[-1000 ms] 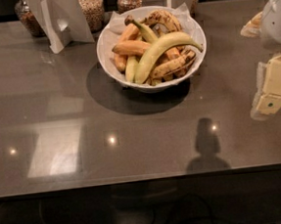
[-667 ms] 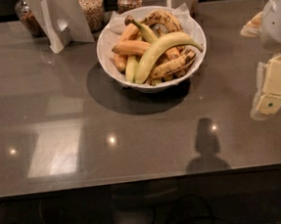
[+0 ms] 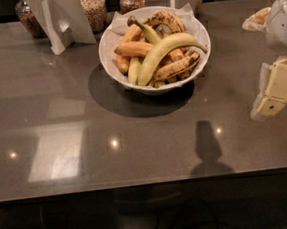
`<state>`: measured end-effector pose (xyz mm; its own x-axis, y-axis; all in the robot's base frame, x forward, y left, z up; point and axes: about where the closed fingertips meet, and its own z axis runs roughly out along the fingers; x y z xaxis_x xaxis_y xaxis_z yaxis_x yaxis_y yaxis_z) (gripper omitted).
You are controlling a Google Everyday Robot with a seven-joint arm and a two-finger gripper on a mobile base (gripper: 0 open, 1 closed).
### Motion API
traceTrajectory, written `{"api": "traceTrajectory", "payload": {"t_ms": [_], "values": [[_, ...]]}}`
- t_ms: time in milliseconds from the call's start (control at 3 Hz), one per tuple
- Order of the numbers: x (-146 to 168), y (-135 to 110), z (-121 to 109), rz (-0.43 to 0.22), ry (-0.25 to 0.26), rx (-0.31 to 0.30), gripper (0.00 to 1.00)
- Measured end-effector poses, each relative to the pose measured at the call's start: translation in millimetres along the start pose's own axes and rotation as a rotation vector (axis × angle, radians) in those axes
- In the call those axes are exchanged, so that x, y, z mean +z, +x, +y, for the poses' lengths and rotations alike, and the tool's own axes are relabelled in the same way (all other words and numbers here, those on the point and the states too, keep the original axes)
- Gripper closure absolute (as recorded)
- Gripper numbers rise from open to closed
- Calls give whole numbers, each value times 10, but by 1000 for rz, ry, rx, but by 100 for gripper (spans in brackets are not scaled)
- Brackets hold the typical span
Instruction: Pick banana from white bowl
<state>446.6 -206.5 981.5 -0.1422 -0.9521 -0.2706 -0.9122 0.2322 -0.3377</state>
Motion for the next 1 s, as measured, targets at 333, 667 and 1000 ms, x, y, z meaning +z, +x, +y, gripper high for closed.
{"api": "traceTrajectory", "payload": {"t_ms": [333, 667, 1000], "values": [[37, -157, -132, -101, 85, -66, 0], [49, -334, -334, -218, 166, -134, 0], [53, -519, -539, -299, 218, -208, 0]]}}
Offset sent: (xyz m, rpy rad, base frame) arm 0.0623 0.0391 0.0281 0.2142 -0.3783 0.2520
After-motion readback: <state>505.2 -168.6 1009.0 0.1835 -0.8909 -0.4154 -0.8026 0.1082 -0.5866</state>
